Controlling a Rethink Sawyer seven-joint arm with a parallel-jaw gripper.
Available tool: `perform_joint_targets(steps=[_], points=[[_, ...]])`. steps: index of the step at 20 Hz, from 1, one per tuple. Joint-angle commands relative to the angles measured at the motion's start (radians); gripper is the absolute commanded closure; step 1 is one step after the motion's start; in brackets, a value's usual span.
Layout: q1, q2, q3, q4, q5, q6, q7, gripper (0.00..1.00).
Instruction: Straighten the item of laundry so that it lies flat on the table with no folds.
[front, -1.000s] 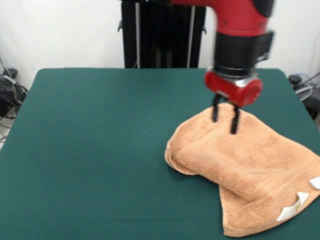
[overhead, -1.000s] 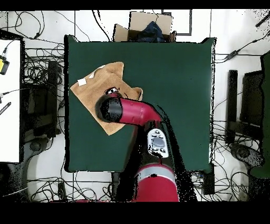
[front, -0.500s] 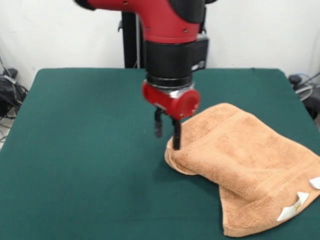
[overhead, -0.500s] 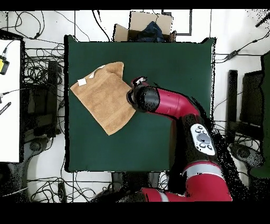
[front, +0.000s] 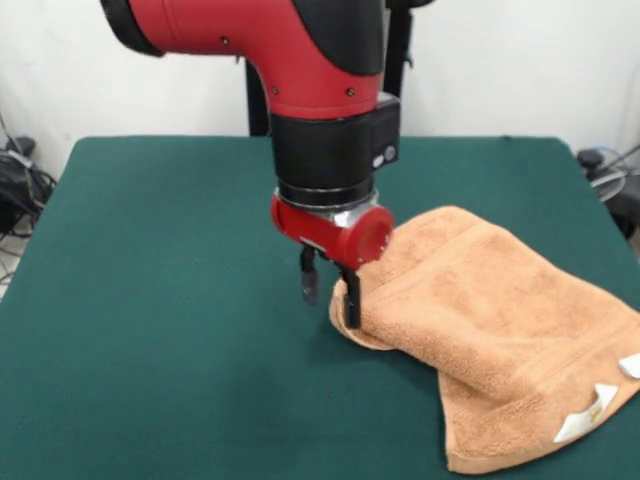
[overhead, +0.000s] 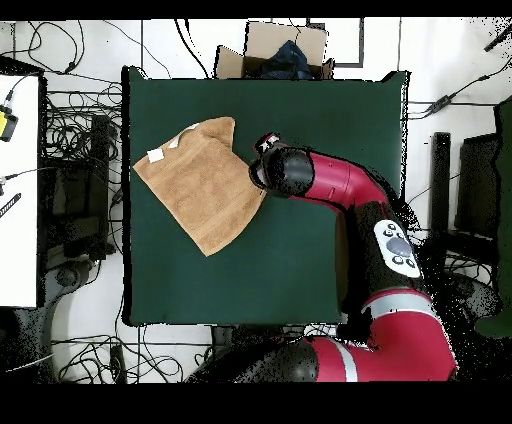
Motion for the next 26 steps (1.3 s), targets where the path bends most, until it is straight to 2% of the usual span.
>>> perform_joint_targets(steps=[1, 8, 14, 19, 24, 26], points=[[-0.037, 0.064, 0.203, 0.012, -0.059, 0.092, -0.209, 0.00], [-0.170, 0.131, 0.405, 0.061, -0.041, 0.117, -0.307, 0.00], [-0.250, 0.214, 0.505, 0.034, -0.057, 0.194, -0.417, 0.00], [-0.288, 0.224, 0.538, 0.028, -0.057, 0.259, -0.474, 0.00], [-0.284, 0.215, 0.553, 0.047, -0.024, 0.307, -0.461, 0.00], [-0.263, 0.184, 0.527, 0.059, -0.014, 0.304, -0.409, 0.00]])
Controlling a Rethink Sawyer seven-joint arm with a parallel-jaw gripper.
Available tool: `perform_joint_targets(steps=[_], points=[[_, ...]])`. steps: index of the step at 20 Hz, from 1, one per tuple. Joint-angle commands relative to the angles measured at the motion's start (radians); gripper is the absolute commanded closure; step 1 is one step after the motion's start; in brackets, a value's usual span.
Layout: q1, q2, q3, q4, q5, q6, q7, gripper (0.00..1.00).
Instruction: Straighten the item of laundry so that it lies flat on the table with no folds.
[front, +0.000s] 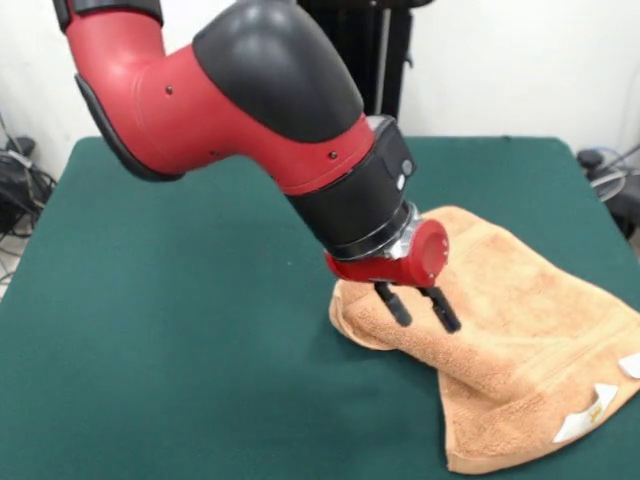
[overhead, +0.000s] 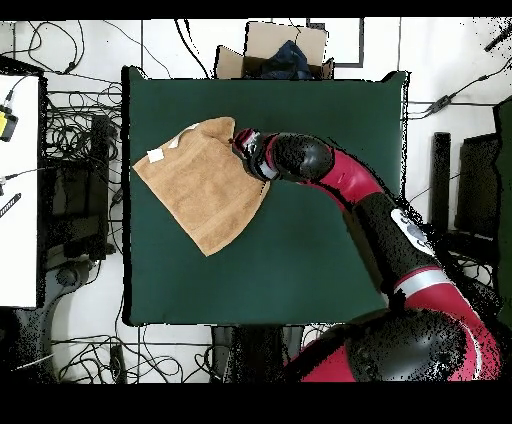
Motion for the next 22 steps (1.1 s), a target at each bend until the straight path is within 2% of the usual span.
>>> perform_joint_targets(steps=[1, 3, 8, 11, 16, 22], points=[[0.044, -0.024, 0.066, 0.063, -0.010, 0.108, -0.081, 0.00], [0.065, -0.059, 0.046, 0.071, -0.009, 0.116, -0.042, 0.00], [0.071, -0.061, 0.077, 0.059, 0.036, 0.237, -0.060, 0.00], [0.078, -0.087, 0.066, 0.078, 0.038, 0.242, -0.040, 0.00], [0.135, -0.178, -0.056, 0.037, 0.010, 0.390, 0.034, 0.00], [0.167, -0.227, -0.126, 0.023, -0.029, 0.427, 0.079, 0.00]])
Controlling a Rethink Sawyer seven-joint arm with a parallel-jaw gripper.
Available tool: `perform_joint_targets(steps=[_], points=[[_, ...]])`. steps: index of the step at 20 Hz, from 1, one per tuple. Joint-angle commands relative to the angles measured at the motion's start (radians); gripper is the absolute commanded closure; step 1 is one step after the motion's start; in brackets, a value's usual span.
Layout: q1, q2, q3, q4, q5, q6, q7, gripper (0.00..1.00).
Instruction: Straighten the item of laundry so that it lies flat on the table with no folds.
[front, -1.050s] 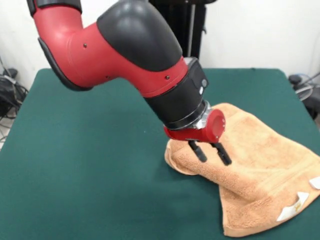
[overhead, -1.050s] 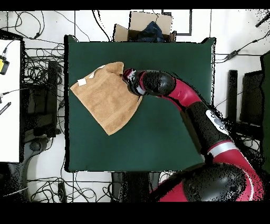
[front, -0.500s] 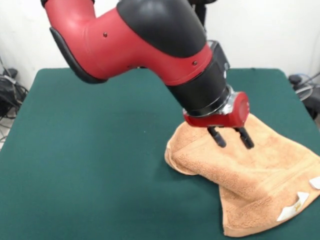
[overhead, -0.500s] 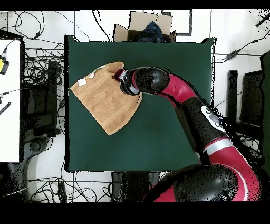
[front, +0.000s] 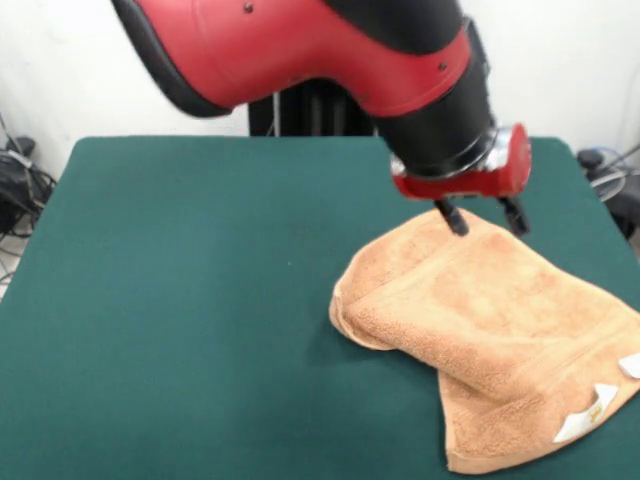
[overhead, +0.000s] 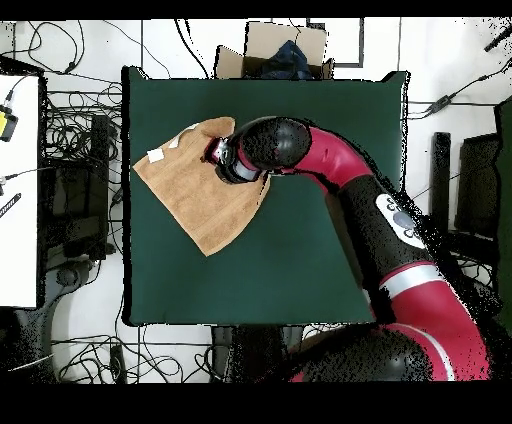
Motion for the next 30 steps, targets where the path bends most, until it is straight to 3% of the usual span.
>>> perform_joint_targets(steps=[1, 13, 21, 30], points=[[0.069, -0.078, -0.134, 0.013, -0.053, 0.115, 0.095, 0.00], [0.188, -0.120, -0.326, -0.022, -0.152, 0.008, 0.196, 0.00], [0.321, -0.032, -0.457, -0.026, -0.163, -0.234, 0.353, 0.00], [0.380, 0.071, -0.515, 0.019, -0.044, -0.457, 0.361, 0.00]])
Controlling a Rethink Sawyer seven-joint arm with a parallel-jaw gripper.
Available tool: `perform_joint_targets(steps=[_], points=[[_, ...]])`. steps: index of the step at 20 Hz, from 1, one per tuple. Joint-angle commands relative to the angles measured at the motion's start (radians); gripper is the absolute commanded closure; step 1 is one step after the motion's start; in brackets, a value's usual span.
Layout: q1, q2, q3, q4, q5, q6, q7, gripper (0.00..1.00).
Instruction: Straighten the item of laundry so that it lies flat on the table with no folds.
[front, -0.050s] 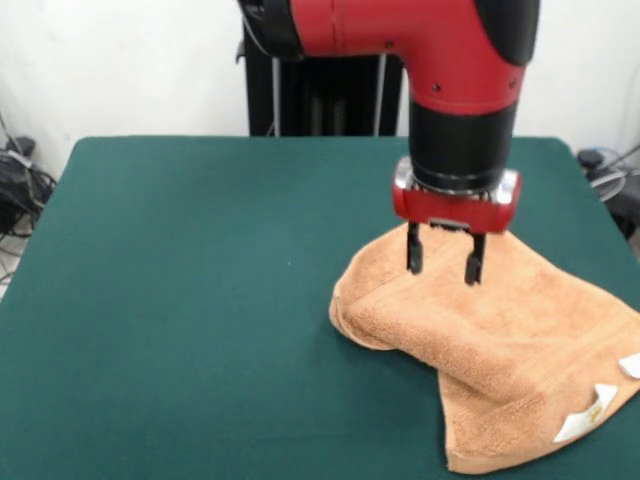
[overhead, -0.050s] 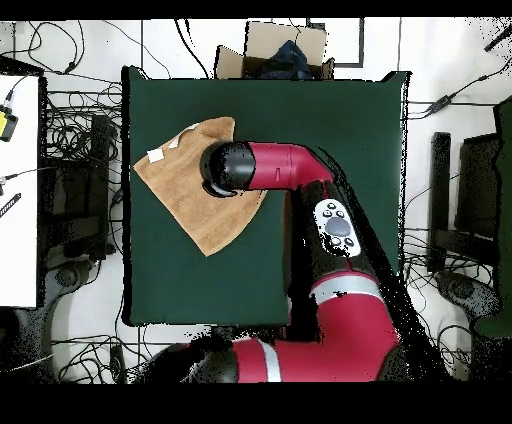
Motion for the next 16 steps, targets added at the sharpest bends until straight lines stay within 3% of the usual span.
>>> perform_joint_targets(steps=[1, 10, 16], points=[[0.043, 0.133, -0.091, 0.060, 0.054, -0.176, 0.311, 0.00], [0.047, 0.199, -0.072, 0.102, 0.142, -0.295, 0.262, 0.00], [0.041, 0.269, -0.055, 0.088, 0.153, -0.381, 0.232, 0.00]])
